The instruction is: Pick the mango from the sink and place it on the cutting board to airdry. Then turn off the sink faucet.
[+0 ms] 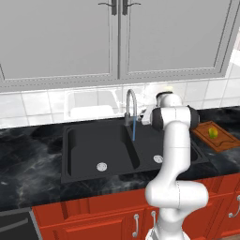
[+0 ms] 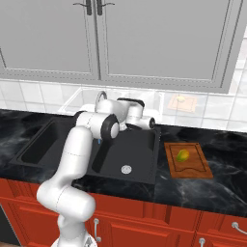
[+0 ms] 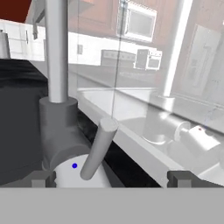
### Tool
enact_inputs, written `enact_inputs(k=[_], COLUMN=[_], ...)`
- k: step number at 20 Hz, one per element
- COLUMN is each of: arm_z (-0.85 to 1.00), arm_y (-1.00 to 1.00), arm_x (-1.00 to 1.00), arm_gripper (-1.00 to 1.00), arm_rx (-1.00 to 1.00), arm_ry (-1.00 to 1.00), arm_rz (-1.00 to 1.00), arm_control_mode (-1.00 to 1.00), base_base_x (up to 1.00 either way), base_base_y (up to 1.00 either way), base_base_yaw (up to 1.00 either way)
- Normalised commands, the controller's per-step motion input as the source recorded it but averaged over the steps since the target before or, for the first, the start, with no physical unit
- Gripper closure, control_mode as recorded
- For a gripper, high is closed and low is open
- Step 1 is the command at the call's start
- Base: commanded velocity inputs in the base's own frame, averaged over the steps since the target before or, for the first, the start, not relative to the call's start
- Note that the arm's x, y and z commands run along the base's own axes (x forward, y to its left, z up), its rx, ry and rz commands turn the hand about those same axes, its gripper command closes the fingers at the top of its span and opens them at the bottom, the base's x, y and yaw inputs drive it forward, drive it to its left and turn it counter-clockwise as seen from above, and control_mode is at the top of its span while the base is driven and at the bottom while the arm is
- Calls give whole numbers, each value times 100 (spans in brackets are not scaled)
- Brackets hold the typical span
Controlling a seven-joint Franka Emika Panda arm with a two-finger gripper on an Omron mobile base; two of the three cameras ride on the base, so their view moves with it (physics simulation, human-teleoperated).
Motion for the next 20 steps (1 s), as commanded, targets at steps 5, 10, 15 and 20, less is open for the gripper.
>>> enact_inputs(k=[5,10,15,20], arm_z=[8,9,15,24], arm_y=[0,0,0,12], arm_x=[9,17,27,28], arm_gripper=[-100,-100,-100,-100], arm_rx=[0,0,0,0], arm_ry=[-7,-4,0,0], arm_rz=[0,0,1,2], arm_control_mode=[-100,-100,-100,-100], base_base_x=[0,0,0,0], base_base_y=[0,0,0,0], base_base_yaw=[0,0,0,0])
